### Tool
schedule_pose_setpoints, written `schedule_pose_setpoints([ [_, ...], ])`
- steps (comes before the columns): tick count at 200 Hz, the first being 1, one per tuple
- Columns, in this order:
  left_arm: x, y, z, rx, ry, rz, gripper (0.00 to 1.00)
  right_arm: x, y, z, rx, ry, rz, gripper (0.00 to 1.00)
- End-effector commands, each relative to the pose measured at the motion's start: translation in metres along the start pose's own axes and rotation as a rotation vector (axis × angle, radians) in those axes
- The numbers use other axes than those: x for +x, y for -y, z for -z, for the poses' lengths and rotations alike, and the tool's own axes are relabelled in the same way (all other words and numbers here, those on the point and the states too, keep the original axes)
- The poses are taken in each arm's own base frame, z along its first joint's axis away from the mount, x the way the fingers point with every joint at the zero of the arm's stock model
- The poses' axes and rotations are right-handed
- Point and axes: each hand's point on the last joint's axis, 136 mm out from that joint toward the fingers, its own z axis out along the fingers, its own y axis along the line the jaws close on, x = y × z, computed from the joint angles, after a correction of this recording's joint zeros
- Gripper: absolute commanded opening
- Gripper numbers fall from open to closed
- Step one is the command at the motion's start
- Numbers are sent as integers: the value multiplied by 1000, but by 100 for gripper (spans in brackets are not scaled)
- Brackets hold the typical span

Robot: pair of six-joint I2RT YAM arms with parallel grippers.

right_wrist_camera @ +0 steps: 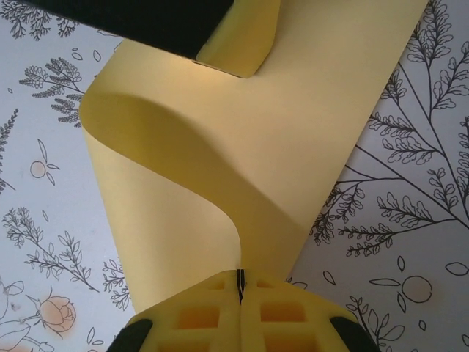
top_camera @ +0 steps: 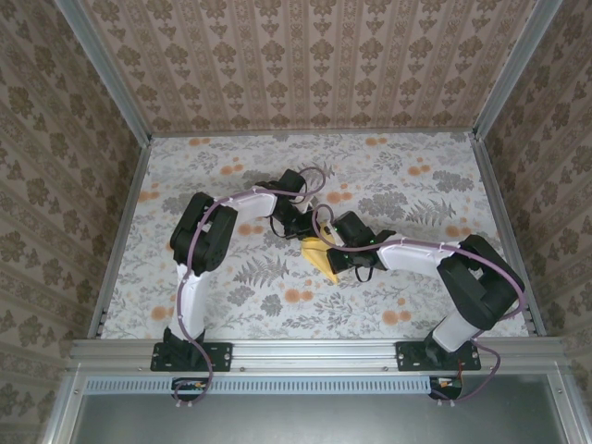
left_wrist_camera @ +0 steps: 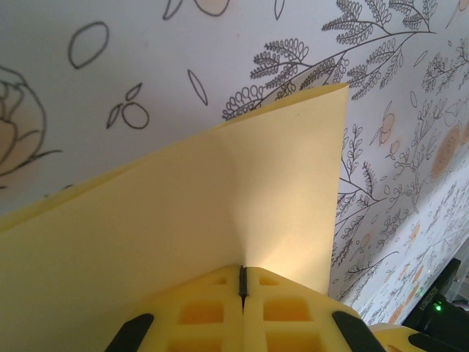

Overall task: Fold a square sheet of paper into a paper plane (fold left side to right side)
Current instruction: Third fold the triangle at the center of the table.

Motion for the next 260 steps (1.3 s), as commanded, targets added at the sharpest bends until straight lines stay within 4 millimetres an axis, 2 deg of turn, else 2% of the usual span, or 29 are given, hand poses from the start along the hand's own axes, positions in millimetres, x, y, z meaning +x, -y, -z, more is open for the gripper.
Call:
schedule_pose_setpoints([
  [1,10,-19,-13,-67,-45,18,1,-6,6,-1,34,-5,-17,0],
  [32,11,-19,-14,-66,-47,19,1,-7,5,-2,33,-5,-15,0],
  [96,10,-18,-12,-65,-44,17,1,2,7,-8,33,-42,-10,0],
  [143,9,-13,-6,-66,-34,4,8,11,9,-15,39,-81,-9,0],
  [172,1,-6,12,-64,-6,-24,17,17,10,-16,40,-105,-5,0],
  [211,-18,5,56,-72,81,-82,27,23,8,-17,30,-130,5,0],
  [236,-18,8,80,-87,145,-102,26,23,7,-18,24,-136,7,0],
  [260,4,11,79,-26,141,-91,16,23,5,-18,20,-140,13,0],
])
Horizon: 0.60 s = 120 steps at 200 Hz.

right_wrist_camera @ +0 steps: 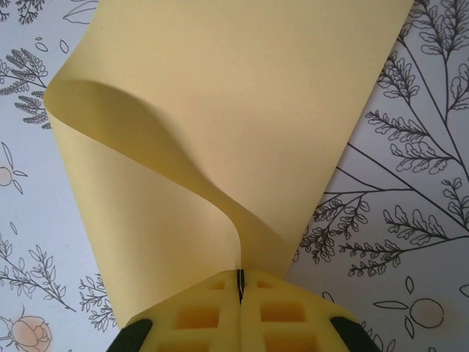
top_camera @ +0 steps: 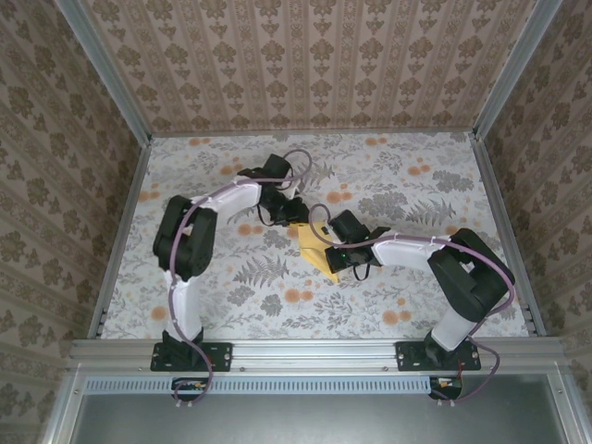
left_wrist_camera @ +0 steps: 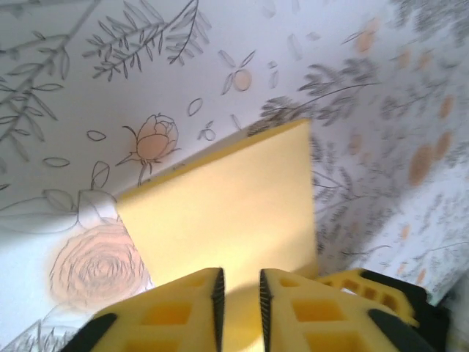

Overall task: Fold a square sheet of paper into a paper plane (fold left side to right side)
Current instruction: Third fold the triangle at the center of the table.

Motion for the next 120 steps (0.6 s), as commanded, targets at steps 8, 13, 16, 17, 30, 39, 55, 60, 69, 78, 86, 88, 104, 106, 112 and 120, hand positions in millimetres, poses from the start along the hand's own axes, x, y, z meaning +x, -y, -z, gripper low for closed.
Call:
schedule_pose_setpoints([
  [8,27,15,11,76,-1,-17,14,19,3,-7,6,-91,11,0],
  [13,33,17,9,96,-8,-13,12,20,3,-7,6,-93,12,0],
  [16,37,18,8,105,-15,-9,11,20,3,-7,6,-95,12,0],
  [17,38,18,7,107,-15,-9,11,20,3,-7,6,-96,12,0],
  [30,52,28,1,162,-45,-8,9,20,3,-7,6,-99,16,0],
  [39,59,33,-5,180,-57,-11,8,20,3,-7,6,-99,18,0],
  [55,69,39,-13,203,-70,-12,8,21,3,-6,7,-102,19,0],
  [60,71,39,-16,203,-75,-9,7,21,3,-7,7,-103,18,0],
  [69,75,38,-21,200,-83,-5,7,21,3,-7,6,-103,18,0],
  [78,78,35,-26,189,-93,2,7,21,2,-6,5,-104,18,0],
  [86,80,33,-31,182,-102,7,6,22,2,-7,5,-107,20,0],
  [88,80,33,-32,182,-103,8,6,22,2,-7,4,-107,20,0],
  [104,85,29,-38,173,-118,16,6,21,2,-6,6,-107,21,0],
  [106,86,29,-39,171,-120,17,6,21,2,-6,5,-107,22,0],
  [112,86,27,-40,165,-121,17,6,21,2,-6,6,-107,22,0],
  [120,88,24,-42,156,-124,22,6,22,3,-7,7,-111,21,0],
])
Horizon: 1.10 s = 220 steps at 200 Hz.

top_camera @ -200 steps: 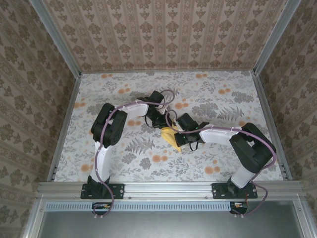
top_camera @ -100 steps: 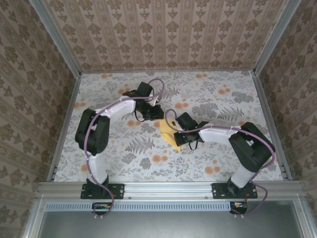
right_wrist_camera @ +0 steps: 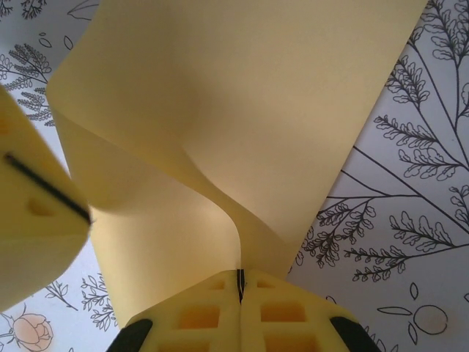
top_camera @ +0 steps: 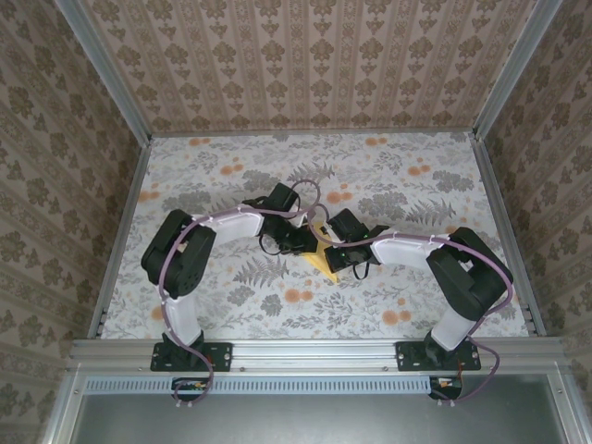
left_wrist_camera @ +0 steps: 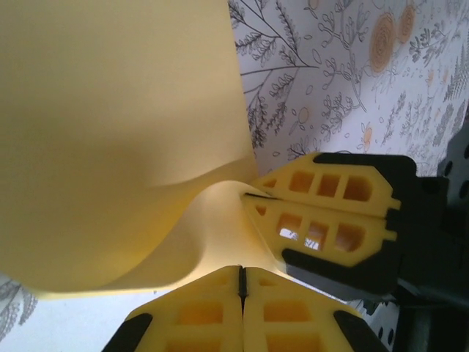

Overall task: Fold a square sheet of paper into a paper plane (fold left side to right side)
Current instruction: Third fold the triangle at the center of the table.

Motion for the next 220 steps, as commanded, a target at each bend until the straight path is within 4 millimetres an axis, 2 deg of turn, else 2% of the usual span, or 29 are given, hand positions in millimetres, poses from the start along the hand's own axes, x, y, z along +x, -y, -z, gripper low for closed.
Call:
schedule_pose_setpoints([
  [1,5,-7,-8,0,-14,24,6,22,3,-6,10,-95,3,0],
  [64,15,-30,-19,-60,-45,62,4,23,4,-7,14,-105,6,0],
  [148,24,-51,-22,-134,-59,95,3,23,4,-10,14,-115,7,0],
  [174,28,-60,-23,-170,-70,106,3,14,-1,-7,-7,-90,-2,0],
  [201,33,-70,-24,-206,-81,120,2,-7,-4,3,-31,-34,-35,14],
  [220,36,-75,-25,-219,-86,128,2,-23,-1,18,-39,17,-64,21],
])
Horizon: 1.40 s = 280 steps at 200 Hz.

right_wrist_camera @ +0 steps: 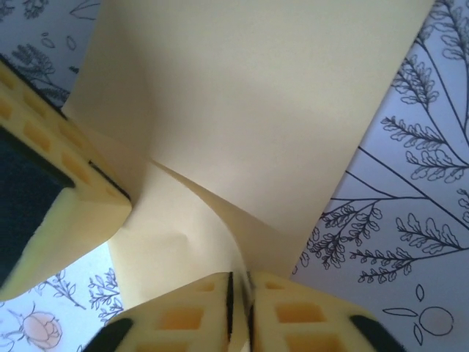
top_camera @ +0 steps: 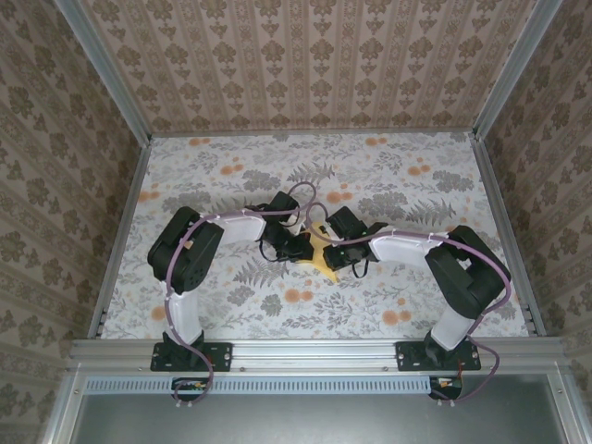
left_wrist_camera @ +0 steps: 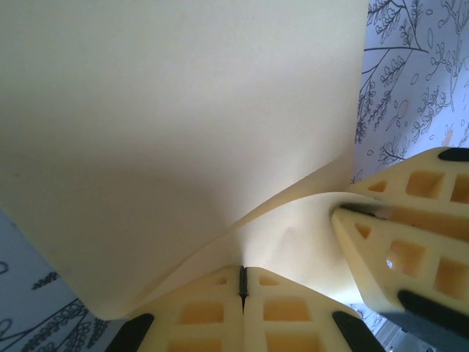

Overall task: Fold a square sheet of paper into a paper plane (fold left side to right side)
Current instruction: Third fold the triangle at the center of the table.

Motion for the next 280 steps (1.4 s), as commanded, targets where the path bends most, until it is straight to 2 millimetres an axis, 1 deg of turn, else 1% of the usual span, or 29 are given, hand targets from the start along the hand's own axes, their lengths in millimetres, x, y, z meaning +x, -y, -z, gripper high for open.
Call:
schedule_pose_setpoints([
  [1,22,-41,-13,-139,-61,73,2,-20,-1,18,-29,44,-47,21],
  [15,23,-42,-13,-140,-62,78,2,-28,0,32,-42,77,-71,25],
  [27,22,-42,-14,-137,-60,79,2,-29,1,43,-53,91,-84,28],
  [40,22,-42,-14,-136,-59,80,2,-26,-1,52,-63,88,-89,30],
  [53,21,-41,-14,-133,-57,79,2,-17,-4,58,-86,67,-100,31],
  [61,21,-40,-14,-132,-56,78,2,-11,-8,61,-107,54,-117,30],
  [71,20,-39,-13,-130,-52,77,2,-5,-13,63,-145,42,-147,27],
  [86,21,-40,-13,-132,-53,78,2,-2,-27,65,-230,38,-217,22],
  [97,20,-39,-13,-130,-50,76,2,0,-39,63,-283,24,-265,19],
  [113,20,-39,-13,-132,-50,77,2,3,-51,56,-305,-9,-307,17],
  [134,20,-39,-13,-132,-51,77,2,7,-58,41,-306,-54,-349,16],
  [158,20,-38,-13,-133,-53,74,2,3,-56,27,-277,-57,-382,16],
  [183,20,-39,-13,-136,-53,75,2,0,-52,22,-244,-48,-400,16],
  [202,20,-38,-13,-135,-51,72,2,1,-49,19,-227,-57,-405,16],
  [280,20,-40,-14,-141,-54,76,1,19,-44,5,-184,-131,-406,16],
])
